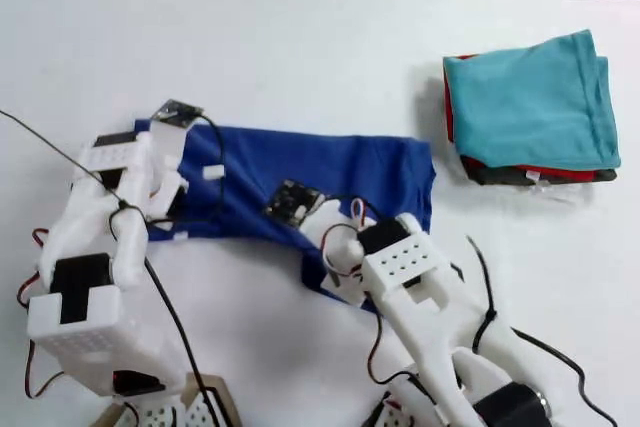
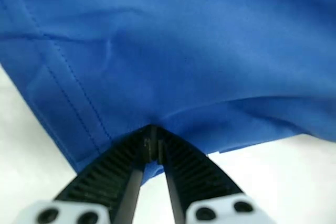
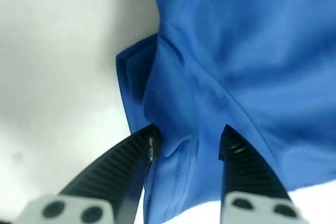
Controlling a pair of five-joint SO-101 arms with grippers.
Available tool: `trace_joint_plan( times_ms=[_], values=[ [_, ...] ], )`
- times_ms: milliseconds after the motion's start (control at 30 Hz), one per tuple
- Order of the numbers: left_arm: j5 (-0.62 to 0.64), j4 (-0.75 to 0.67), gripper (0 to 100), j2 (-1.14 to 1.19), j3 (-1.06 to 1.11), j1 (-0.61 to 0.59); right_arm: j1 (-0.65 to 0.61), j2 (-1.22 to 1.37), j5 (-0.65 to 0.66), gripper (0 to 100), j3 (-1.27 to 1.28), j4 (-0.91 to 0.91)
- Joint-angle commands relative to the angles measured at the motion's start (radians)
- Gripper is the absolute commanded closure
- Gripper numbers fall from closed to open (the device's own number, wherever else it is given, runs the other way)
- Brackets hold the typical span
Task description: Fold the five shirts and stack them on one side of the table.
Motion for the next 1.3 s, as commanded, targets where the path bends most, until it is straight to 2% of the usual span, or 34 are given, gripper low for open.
trace_joint_plan(
  times_ms=[0, 133, 267, 400, 500, 567, 600, 667, 933, 1267],
  values=[
    [-0.003, -0.028, 97, 0.0, 0.002, -0.02, 0.012, -0.102, 0.002, 80.8, -0.133, 0.143],
    [-0.003, -0.028, 97, 0.002, 0.002, -0.02, 0.015, -0.189, 0.002, 80.8, -0.207, 0.214],
    [-0.003, -0.028, 97, 0.002, 0.002, -0.02, 0.045, -0.183, -0.005, 80.8, -0.195, 0.156],
    [-0.003, -0.028, 97, 0.002, 0.002, -0.018, 0.12, -0.081, -0.005, 83.7, -0.147, 0.001],
    [-0.003, -0.028, 97, 0.002, 0.002, -0.018, 0.211, 0.053, -0.006, 99.6, -0.164, -0.206],
    [-0.003, -0.028, 97, 0.002, 0.002, -0.018, 0.272, 0.156, -0.029, 95.9, -0.236, -0.292],
    [-0.003, -0.028, 97, 0.002, 0.002, -0.018, 0.294, 0.213, -0.058, 97.8, -0.292, -0.308],
    [-0.003, -0.026, 97, 0.002, 0.002, -0.018, 0.312, 0.34, -0.101, 97.6, -0.414, -0.292],
    [-0.003, -0.026, 97, 0.002, 0.002, -0.018, 0.325, 0.811, -0.11, 97.9, -0.873, -0.082],
    [-0.003, -0.026, 97, 0.002, 0.002, -0.018, 0.461, 1.066, -0.104, 97.9, -1.229, 0.028]
  ],
)
